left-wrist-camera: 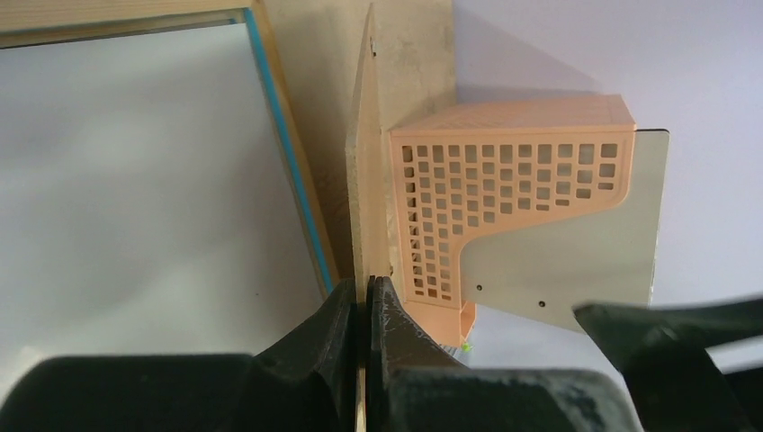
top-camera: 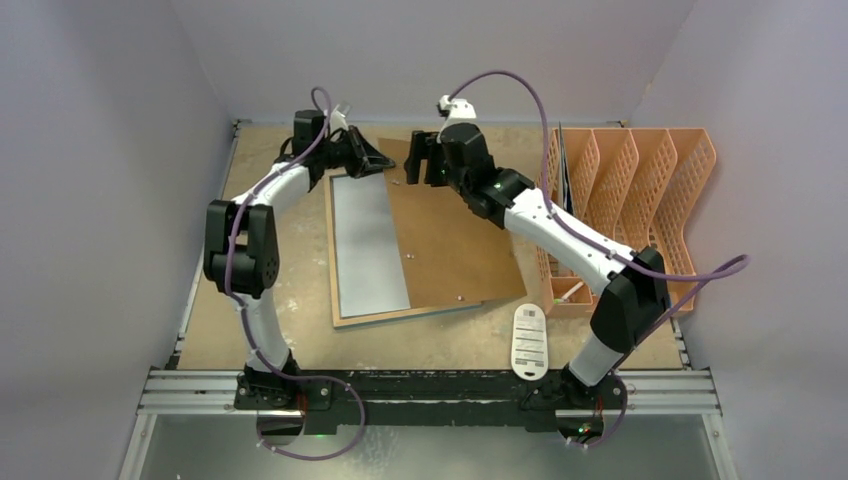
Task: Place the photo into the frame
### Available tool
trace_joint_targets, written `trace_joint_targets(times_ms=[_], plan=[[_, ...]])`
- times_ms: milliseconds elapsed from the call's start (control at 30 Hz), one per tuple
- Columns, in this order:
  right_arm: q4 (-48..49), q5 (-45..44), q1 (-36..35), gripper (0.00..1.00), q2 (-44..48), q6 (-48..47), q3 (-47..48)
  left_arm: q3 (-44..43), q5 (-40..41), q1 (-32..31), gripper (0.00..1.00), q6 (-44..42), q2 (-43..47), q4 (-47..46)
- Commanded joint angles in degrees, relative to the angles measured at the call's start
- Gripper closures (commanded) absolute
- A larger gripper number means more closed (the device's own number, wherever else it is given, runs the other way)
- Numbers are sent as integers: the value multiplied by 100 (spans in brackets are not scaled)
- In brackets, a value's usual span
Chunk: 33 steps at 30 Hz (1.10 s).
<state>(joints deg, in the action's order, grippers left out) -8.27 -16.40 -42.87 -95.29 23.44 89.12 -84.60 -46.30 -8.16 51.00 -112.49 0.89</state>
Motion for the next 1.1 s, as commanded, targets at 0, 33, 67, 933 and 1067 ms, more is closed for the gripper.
trace_joint_targets(times_ms=[0, 33, 67, 933, 1067], plan=[[-88, 457, 441, 20, -8, 958, -445, 168, -370, 289, 100, -638, 161, -211], [-39, 546, 536, 20, -8, 1046, -534, 216, -408, 348, 100, -711, 184, -189], [27, 684, 618, 20, -31, 1096, -592, 264, -463, 433, 100, -808, 198, -186], [-285, 227, 1282, 2, -1459, 1523, -771, 556, -396, 1626, 100, -2179, -490, 1142], [-250, 225, 1295, 1, -1559, 1465, -918, 382, -24, 1630, 100, -2436, -669, 1590]])
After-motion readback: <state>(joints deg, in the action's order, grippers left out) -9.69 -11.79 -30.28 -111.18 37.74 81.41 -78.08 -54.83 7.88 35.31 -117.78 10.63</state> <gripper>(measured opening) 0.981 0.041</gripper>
